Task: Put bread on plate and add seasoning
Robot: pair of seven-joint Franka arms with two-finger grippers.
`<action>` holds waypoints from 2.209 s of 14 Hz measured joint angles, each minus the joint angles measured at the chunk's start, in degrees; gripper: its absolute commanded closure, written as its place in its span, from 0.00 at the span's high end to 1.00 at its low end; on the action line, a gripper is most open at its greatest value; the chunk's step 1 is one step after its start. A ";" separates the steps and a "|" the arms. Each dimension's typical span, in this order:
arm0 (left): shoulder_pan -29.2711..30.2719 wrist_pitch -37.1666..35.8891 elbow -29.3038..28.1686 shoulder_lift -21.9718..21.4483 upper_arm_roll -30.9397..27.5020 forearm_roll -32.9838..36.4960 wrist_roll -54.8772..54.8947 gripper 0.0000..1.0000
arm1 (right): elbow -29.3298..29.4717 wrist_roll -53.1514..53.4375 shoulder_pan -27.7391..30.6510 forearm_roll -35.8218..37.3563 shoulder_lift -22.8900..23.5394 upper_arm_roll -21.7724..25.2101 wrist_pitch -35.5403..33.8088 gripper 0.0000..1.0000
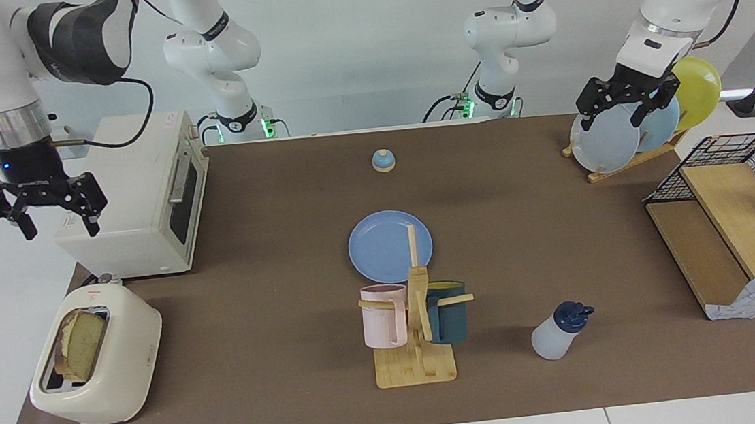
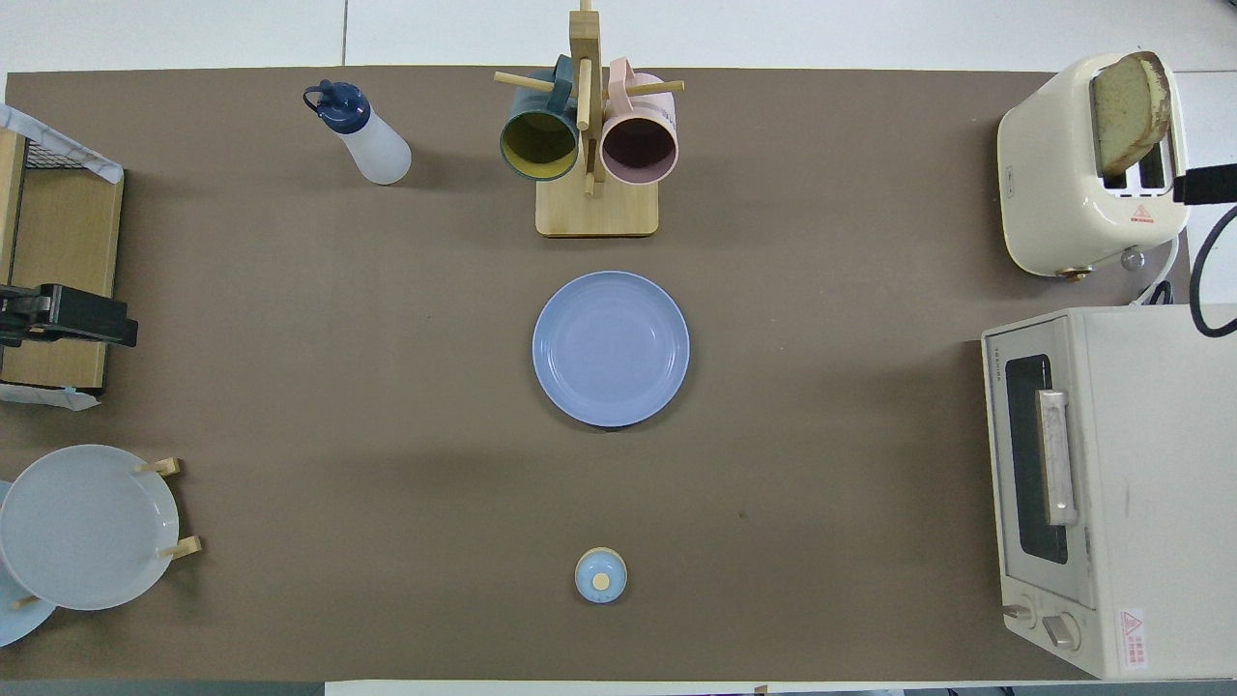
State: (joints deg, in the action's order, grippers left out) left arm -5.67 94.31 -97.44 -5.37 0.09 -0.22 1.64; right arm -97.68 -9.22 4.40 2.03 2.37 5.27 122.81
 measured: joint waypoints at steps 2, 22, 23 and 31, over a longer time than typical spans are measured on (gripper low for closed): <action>-1.90 6.39 -3.66 -0.46 0.16 -0.09 -0.08 1.00 | -0.89 0.00 -0.10 0.00 2.96 -0.08 5.97 1.00; -15.47 91.98 -30.57 23.82 -4.89 -0.78 -5.81 1.00 | -0.03 -6.10 1.79 0.04 13.83 0.00 21.64 0.00; -19.36 94.29 -30.36 25.88 -9.32 -2.96 -5.94 1.00 | 1.17 -6.26 1.78 0.04 13.85 -0.05 19.24 0.00; -38.09 100.07 -20.91 37.42 -25.22 -17.92 -5.81 1.00 | 16.51 -5.98 -3.61 -0.01 10.06 -1.07 -14.83 0.00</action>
State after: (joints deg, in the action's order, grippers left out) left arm -43.76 194.38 -118.35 32.05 -25.13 -18.14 -4.17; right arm -81.17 -15.20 0.79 2.02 12.42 4.20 107.98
